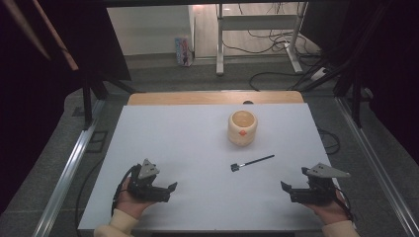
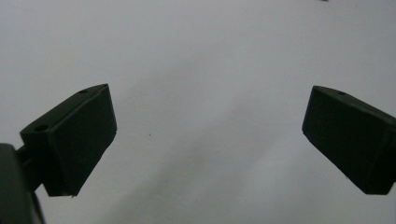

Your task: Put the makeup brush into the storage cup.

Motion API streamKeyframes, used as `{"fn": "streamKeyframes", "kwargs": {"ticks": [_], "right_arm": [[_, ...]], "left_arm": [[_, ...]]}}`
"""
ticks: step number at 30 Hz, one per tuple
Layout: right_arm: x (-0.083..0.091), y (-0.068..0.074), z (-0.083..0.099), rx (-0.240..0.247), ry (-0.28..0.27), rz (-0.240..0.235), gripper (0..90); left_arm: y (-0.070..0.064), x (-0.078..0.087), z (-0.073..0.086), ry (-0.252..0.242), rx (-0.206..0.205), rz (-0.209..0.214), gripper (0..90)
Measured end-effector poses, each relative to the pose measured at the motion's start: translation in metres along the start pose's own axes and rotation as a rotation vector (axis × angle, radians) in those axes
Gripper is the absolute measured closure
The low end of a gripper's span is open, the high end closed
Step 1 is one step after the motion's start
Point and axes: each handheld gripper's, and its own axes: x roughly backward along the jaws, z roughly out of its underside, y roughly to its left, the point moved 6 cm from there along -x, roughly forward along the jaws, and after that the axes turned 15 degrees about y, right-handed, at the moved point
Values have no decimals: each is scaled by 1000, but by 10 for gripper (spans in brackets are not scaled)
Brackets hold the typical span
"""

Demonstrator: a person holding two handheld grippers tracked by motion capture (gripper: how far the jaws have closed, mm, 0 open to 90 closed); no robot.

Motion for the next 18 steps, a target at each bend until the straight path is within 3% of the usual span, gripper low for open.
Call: {"fn": "streamKeyframes", "kwargs": {"ticks": [7, 18], "right_arm": [[4, -4, 5, -20, 0, 14, 71], [5, -5, -3, -16, -23, 15, 74]], "left_arm": [[-1, -2, -1, 4, -5, 8, 40], [-3, -1, 3, 11, -14, 2, 41]]}}
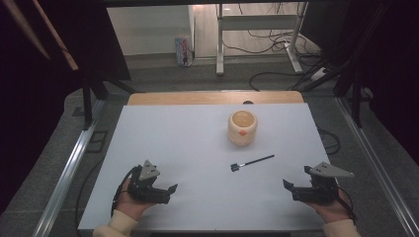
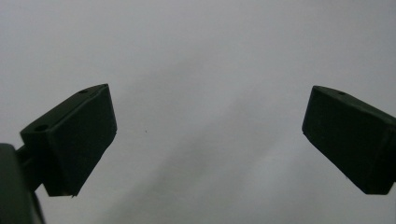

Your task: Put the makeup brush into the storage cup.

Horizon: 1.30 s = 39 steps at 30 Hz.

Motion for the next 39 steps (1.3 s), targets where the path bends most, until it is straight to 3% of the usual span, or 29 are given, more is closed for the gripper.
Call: {"fn": "streamKeyframes", "kwargs": {"ticks": [18, 23, 27, 39], "right_arm": [[4, 5, -9, 18, -7, -34, 68], [2, 6, -17, 37, 32, -59, 69], [3, 6, -22, 51, 59, -53, 69], [7, 7, -58, 187, 128, -19, 52]], "left_arm": [[3, 2, 2, 6, 20, -19, 40], [2, 2, 5, 9, 15, -19, 41], [4, 1, 7, 12, 16, -6, 41], [3, -1, 5, 20, 24, -5, 39]]}}
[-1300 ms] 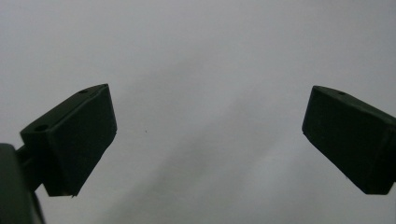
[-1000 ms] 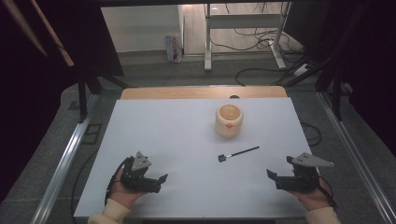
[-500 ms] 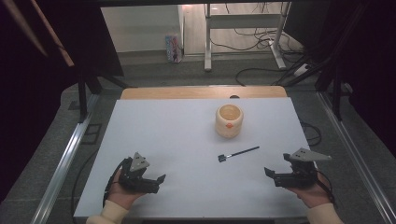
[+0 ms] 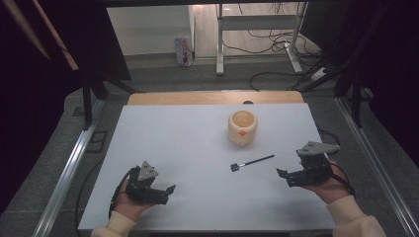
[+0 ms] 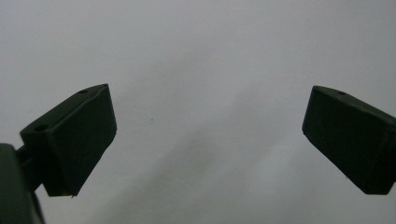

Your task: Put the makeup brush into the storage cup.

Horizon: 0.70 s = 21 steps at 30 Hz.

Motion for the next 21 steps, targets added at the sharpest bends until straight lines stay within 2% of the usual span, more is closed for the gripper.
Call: {"fn": "streamKeyframes", "kwargs": {"ticks": [3, 4, 7, 8, 11, 13, 21], "right_arm": [[0, 0, -4, 24, 15, 7, 52], [-3, 1, -7, 56, 33, 0, 56], [-6, 1, -10, 82, 55, 9, 57], [-9, 1, -15, 117, 73, 11, 59], [-12, 2, -19, 141, 87, 15, 63], [-16, 4, -25, 182, 112, 17, 67], [-21, 10, -38, 248, 149, 21, 64]], "left_arm": [[0, 0, 0, 0, 3, 2, 37], [1, 0, 1, 0, 7, 2, 37], [1, 0, 2, 2, 8, 4, 37], [1, 0, 2, 4, 9, 6, 37], [1, -1, 2, 8, 5, 8, 37], [0, -2, 1, 11, -1, 10, 37], [0, -3, -1, 8, -2, 23, 34]]}}
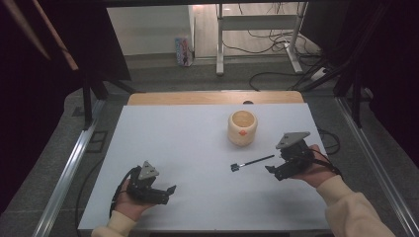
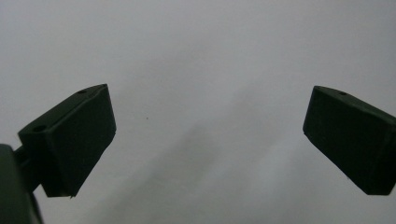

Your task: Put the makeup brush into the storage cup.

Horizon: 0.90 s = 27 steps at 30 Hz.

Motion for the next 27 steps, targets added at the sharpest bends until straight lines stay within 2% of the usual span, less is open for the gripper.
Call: {"fn": "streamKeyframes", "kwargs": {"ticks": [7, 10, 17, 18, 19, 20, 22, 25, 27], "right_arm": [[-7, 2, -13, 60, 38, -40, 88], [-15, 0, -14, 85, 66, -36, 101], [-25, -2, -22, 180, 93, -32, 163], [-25, -2, -22, 180, 93, -32, 163], [-28, -1, -26, 219, 106, -22, 165], [-29, -1, -27, 224, 110, -18, 164], [-33, 0, -30, 262, 118, -25, 172], [-36, 0, -31, 276, 128, -38, 191], [-42, 3, -33, 312, 147, -58, 213]], "left_arm": [[0, -1, 0, 2, 7, 10, 33], [0, -1, 0, 3, 7, 8, 33], [0, -1, 0, 7, 4, 9, 33], [0, -1, 0, 9, 2, 8, 33], [0, -2, 0, 9, 2, 8, 33], [0, -2, 0, 10, 2, 8, 33], [1, -2, 1, 12, 6, 7, 33], [2, -2, 1, 13, 6, 5, 33], [2, -2, 1, 13, 5, 6, 33]]}}
